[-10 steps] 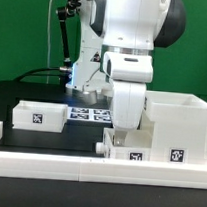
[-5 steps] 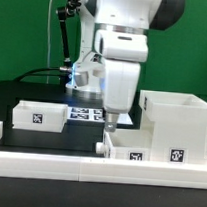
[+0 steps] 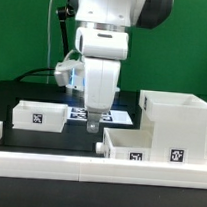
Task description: Assemble drawer
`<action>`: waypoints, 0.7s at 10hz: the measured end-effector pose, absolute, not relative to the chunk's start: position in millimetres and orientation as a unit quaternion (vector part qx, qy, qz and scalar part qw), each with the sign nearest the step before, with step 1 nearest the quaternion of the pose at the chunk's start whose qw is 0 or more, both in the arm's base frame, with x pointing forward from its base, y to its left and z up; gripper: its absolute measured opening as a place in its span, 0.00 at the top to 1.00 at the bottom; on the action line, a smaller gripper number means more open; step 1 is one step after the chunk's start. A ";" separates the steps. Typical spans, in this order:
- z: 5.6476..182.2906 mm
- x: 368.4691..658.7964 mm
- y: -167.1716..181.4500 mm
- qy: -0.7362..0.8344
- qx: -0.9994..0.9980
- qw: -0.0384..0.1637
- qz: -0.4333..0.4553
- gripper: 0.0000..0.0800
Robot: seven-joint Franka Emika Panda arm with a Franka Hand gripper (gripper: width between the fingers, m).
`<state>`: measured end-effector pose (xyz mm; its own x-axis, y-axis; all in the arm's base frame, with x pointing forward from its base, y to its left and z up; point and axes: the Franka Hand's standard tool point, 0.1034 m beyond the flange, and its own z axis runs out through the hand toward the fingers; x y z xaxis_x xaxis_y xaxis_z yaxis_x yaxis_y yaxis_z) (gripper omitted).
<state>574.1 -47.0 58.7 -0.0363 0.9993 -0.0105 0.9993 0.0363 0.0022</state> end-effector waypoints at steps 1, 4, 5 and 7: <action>55.4 576.8 -56.8 0.723 0.691 -0.010 0.009 0.19; 48.6 582.5 -65.4 0.717 0.695 -0.042 0.030 0.19; 46.2 580.3 -70.0 0.715 0.695 -0.057 0.039 0.19; 36.1 576.7 -70.1 0.712 0.697 -0.075 0.043 0.19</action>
Offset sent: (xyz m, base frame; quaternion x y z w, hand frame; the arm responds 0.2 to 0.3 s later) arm 0.0103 0.0231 -0.0039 0.0003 0.1530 0.0073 0.9882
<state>576.7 -70.1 36.1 -0.0167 0.9860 0.1661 0.9988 0.0243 -0.0435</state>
